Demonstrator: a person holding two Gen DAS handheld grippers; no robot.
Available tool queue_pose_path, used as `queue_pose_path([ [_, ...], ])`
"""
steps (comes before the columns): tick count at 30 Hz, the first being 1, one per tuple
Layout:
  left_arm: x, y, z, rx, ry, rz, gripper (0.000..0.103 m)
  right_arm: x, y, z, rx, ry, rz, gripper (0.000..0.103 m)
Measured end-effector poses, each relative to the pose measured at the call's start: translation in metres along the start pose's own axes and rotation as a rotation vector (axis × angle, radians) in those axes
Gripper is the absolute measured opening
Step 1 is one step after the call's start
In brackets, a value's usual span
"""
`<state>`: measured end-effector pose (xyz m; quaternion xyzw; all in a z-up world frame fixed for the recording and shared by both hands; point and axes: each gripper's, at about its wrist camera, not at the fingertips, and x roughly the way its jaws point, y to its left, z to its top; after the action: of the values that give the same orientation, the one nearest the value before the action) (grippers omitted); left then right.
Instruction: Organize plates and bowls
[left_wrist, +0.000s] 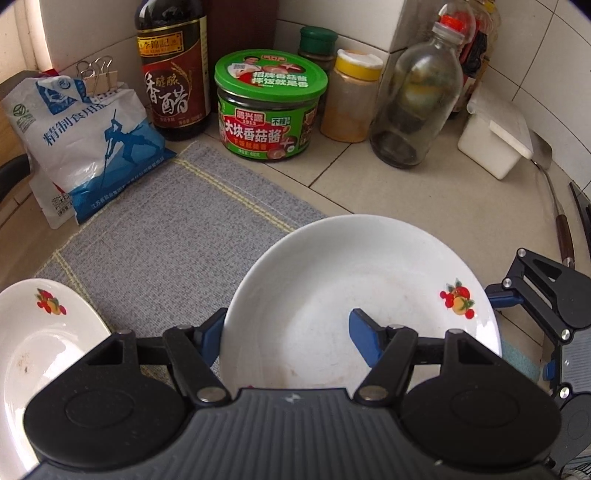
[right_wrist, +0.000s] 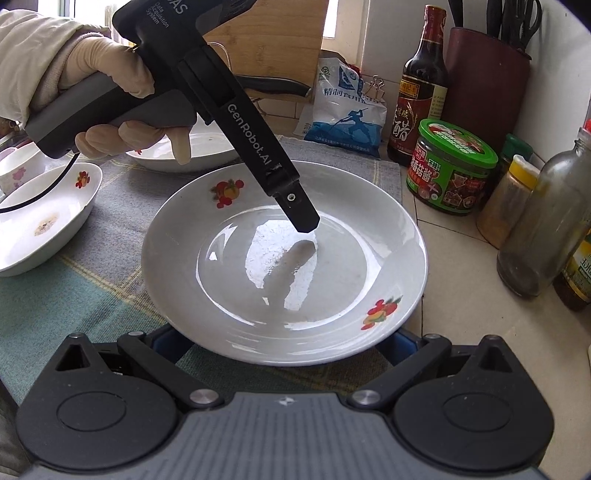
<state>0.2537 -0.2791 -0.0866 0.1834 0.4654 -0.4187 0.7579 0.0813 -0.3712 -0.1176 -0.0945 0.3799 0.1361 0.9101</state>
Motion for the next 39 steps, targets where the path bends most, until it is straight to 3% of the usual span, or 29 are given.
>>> queue_pose_path([
  [6,0.004,-0.002,-0.001,0.015,0.004,0.009,0.069,0.001,-0.001,0.000,0.007,0.009,-0.005,0.103],
  [10,0.000,-0.004,-0.002,0.019,0.001,0.018,0.079,0.001,0.000,0.000,0.007,0.012,-0.009,0.103],
  [13,-0.010,-0.007,-0.005,0.028,-0.008,0.029,0.080,-0.004,0.001,-0.002,0.009,0.007,-0.013,0.103],
  [20,-0.055,-0.015,-0.021,0.004,-0.102,0.077,0.086,-0.027,0.006,-0.011,0.060,0.007,-0.014,0.103],
  [26,-0.102,-0.033,-0.049,-0.034,-0.218,0.141,0.090,-0.046,0.018,-0.011,0.047,-0.027,-0.014,0.103],
  [31,-0.134,-0.052,-0.089,-0.070,-0.296,0.255,0.093,-0.053,0.033,-0.009,0.017,-0.049,0.020,0.103],
  [39,-0.161,-0.062,-0.154,-0.179,-0.287,0.371,0.094,-0.045,0.057,-0.002,-0.017,-0.052,0.107,0.103],
])
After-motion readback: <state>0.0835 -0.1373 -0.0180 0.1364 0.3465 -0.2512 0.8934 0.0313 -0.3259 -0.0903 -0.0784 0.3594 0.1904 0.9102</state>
